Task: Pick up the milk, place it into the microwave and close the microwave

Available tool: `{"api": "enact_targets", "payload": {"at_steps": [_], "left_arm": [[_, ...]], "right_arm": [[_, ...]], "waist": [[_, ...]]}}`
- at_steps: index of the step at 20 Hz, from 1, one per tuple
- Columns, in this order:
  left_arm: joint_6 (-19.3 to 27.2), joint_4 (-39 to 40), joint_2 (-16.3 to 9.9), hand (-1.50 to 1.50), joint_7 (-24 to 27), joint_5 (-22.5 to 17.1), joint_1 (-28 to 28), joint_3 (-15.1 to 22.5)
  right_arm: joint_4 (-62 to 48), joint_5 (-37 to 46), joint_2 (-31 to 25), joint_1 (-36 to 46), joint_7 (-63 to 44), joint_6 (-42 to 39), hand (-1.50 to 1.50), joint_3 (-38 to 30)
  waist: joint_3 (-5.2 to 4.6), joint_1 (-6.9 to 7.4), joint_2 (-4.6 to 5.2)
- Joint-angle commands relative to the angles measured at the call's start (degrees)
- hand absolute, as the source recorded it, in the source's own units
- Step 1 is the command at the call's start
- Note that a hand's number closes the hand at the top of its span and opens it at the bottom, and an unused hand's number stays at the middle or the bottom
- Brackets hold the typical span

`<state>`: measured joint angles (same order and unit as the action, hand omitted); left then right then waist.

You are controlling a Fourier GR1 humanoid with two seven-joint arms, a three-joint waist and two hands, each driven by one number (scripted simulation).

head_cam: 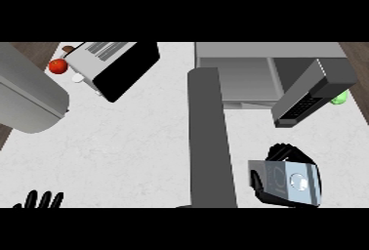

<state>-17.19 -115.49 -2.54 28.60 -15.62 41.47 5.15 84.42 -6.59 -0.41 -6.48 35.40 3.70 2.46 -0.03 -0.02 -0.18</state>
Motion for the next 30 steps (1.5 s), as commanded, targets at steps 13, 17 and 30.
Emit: {"api": "enact_targets", "payload": {"at_steps": [13, 17, 30], "left_arm": [[0.9, 1.7, 0.5, -1.5, -1.8, 0.0, -3.5, -2.1], [-1.2, 0.6, 0.2, -1.5, -1.1, -0.1, -0.6, -1.0], [-4.8, 4.6, -2.1, -1.5, 1.8, -1.3, -1.0, -5.9]], "right_arm": [[-19.5, 3.6, 0.4, 23.0, -4.5, 16.1, 1.5, 3.1], [-28.1, 5.7, 0.4, 29.8, -6.2, 23.3, 1.5, 3.3], [-62.8, 2.7, -3.3, 48.3, 7.4, 22.1, 1.5, -10.2]], "waist": [[0.06, 0.87, 0.35], [0.07, 1.34, 0.39], [0.17, 3.2, 1.27]]}}
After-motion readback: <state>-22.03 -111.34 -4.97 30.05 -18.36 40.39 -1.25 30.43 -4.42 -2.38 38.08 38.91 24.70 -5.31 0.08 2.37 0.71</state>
